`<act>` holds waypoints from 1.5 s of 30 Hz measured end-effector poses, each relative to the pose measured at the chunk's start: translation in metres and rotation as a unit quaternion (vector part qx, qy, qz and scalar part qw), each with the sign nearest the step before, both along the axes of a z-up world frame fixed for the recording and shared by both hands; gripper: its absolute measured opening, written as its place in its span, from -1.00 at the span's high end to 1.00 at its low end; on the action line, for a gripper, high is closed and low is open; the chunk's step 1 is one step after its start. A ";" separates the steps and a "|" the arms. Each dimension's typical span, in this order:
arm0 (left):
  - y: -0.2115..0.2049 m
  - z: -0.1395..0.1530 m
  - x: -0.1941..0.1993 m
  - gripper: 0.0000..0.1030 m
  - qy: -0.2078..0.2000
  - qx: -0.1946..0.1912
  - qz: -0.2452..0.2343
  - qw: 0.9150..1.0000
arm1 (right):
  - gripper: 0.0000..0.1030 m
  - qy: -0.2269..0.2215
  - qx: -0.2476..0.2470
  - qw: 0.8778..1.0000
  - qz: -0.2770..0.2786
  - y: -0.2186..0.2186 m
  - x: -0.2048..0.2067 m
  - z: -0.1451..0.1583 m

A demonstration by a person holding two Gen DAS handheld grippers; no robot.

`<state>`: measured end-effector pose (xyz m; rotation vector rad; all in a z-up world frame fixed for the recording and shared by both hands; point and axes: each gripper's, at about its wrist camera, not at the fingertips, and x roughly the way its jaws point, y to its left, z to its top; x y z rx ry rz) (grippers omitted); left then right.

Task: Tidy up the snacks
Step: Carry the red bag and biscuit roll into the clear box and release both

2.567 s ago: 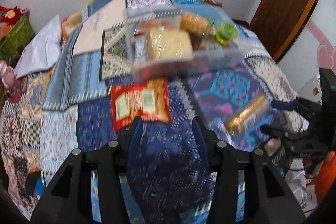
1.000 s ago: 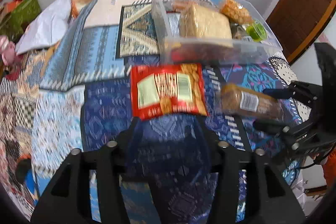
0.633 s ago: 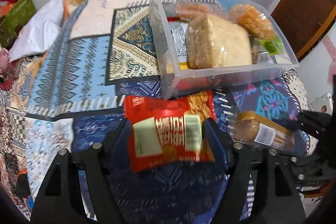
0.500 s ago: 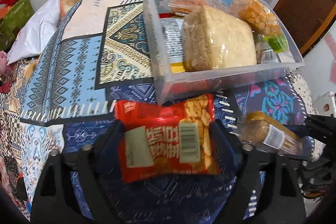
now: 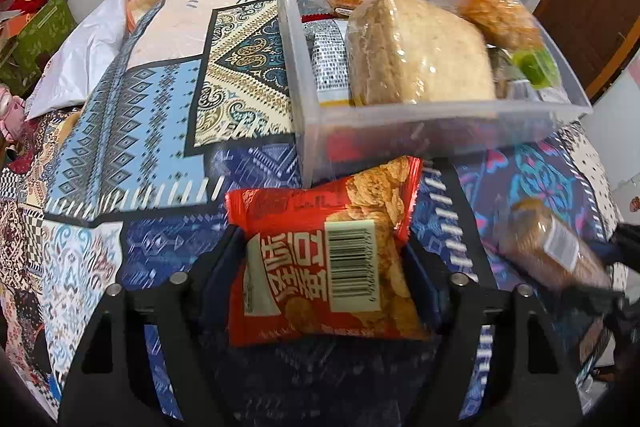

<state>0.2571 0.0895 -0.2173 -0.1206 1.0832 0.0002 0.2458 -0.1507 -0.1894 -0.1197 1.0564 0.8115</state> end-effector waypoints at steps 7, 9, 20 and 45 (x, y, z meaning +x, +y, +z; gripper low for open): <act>-0.006 0.025 -0.039 -0.14 -0.023 0.006 -0.012 1.000 | 0.32 -0.007 0.013 1.000 -0.012 -0.008 -0.009 0.008; -0.007 0.033 -0.046 -0.10 -0.027 0.001 -0.014 1.000 | 0.33 -0.008 0.016 1.000 -0.014 -0.010 -0.010 0.011; -0.008 0.075 -0.067 -0.03 -0.067 -0.028 -0.007 0.997 | 0.33 -0.028 0.038 0.998 -0.035 -0.022 -0.016 0.038; -0.035 0.124 0.048 -0.03 -0.150 -0.003 -0.028 0.988 | 0.33 -0.101 0.082 0.983 -0.133 -0.015 0.093 0.080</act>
